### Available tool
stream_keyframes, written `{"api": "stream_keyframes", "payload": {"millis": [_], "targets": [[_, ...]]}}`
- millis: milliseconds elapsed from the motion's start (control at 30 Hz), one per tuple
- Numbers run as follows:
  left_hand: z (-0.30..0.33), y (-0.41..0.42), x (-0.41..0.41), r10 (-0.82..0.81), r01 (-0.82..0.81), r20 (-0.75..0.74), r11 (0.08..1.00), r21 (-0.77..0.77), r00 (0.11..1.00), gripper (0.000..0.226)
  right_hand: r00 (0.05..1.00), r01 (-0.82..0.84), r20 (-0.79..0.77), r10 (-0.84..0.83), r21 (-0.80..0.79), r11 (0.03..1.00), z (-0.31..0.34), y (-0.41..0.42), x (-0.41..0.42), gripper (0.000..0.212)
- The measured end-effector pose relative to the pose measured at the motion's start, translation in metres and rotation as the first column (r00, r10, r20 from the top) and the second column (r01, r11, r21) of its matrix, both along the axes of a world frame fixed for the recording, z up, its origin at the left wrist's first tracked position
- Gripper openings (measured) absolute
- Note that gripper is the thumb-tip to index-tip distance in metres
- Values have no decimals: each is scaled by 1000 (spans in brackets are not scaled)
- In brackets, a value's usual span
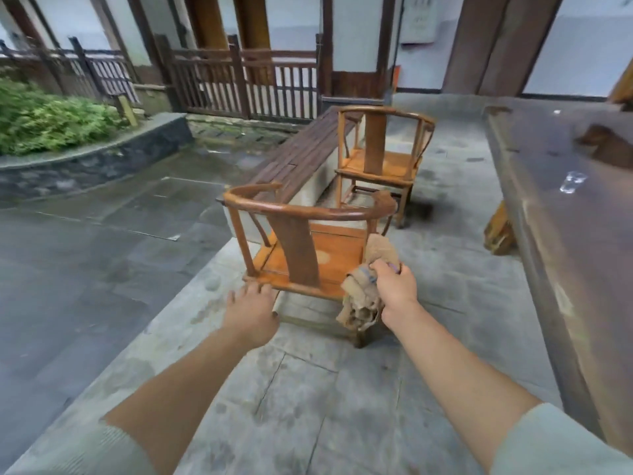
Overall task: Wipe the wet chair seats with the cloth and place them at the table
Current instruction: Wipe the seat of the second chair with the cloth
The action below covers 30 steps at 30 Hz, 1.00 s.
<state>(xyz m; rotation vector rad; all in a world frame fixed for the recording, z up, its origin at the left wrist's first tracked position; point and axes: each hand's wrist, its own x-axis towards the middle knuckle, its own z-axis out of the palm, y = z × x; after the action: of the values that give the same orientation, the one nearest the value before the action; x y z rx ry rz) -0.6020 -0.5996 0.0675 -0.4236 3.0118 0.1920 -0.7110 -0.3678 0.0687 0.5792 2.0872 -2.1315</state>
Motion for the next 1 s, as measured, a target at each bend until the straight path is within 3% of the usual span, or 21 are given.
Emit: {"api": "stream_keyframes", "payload": {"millis": [33,167,300,400,500,767,900,1000], "targets": [[-5,-2,-44,-87,87,-3,996,20,996,60,998,59,32,-59,-13,998,-2,-10,-36,35],[2,17,-165,-319,319,-6,947,35,948,71,977,186,104,-184,-4,983,-4,-18,-122,15],[4,36,-297,-393,391,11,918,59,920,71,954,288,68,-293,74,955,-3,10,-226,8],[-7,48,-384,-419,415,23,904,108,908,58,950,295,75,-303,105,950,-17,34,-312,29],[-28,66,-469,-469,444,94,872,207,878,47,964,241,104,-245,51,969,-42,47,-416,15],[-92,116,-622,-426,255,320,851,458,846,61,975,25,210,-76,235,972,-104,22,-609,11],[-126,144,-686,-313,87,446,885,457,839,73,946,-223,298,126,316,922,-144,2,-669,16],[-149,154,-724,-204,-33,495,903,428,845,79,927,-292,340,160,384,876,-172,-8,-707,29]]}}
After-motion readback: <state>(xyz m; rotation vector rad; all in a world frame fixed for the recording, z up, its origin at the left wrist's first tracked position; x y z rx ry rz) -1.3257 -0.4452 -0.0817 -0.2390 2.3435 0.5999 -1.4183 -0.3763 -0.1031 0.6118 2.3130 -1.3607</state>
